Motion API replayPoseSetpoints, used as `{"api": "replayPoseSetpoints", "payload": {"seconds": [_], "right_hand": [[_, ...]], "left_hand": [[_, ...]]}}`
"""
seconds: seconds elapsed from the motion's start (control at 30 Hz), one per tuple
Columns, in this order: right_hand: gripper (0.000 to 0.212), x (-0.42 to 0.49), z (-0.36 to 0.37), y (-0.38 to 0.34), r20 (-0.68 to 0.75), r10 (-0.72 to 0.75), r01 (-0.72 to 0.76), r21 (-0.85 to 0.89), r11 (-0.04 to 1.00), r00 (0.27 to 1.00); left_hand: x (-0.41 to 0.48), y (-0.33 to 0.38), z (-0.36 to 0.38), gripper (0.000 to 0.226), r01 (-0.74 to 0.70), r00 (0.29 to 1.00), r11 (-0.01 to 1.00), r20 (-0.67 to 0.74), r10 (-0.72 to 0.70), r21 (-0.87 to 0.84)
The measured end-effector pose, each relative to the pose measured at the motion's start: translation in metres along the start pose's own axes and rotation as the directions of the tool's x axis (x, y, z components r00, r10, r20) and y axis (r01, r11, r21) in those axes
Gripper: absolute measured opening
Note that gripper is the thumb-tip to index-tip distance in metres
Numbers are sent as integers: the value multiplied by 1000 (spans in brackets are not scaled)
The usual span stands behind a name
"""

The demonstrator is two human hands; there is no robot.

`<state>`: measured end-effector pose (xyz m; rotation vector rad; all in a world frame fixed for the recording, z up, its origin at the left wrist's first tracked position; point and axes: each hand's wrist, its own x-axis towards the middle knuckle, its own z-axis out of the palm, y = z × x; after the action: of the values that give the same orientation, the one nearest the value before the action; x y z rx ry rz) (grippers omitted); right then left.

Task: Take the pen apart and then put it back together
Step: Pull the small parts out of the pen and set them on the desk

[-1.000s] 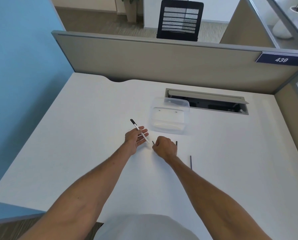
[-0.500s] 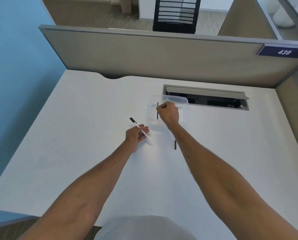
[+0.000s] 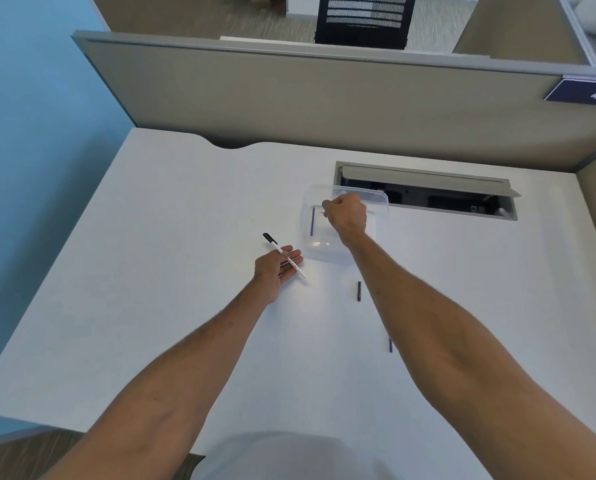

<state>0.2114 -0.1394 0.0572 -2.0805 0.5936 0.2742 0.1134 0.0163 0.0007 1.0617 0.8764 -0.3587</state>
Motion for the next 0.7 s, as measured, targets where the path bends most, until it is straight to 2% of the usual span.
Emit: {"api": "replayPoseSetpoints", "payload": {"seconds": [0.23, 0.5, 0.7], "right_hand": [[19, -17, -11, 9, -72, -73, 77, 51, 996, 995], [20, -55, -46, 42, -190, -114, 139, 121, 983, 975], [20, -87, -73, 94, -160, -22, 44, 136, 990, 987]], "left_hand": [[-9, -9, 1, 41, -7, 1000, 1000, 8, 7, 1], [-32, -23, -4, 41, -37, 999, 999, 9, 37, 32], [-59, -43, 6, 23, -26, 999, 999, 33, 24, 33]]}}
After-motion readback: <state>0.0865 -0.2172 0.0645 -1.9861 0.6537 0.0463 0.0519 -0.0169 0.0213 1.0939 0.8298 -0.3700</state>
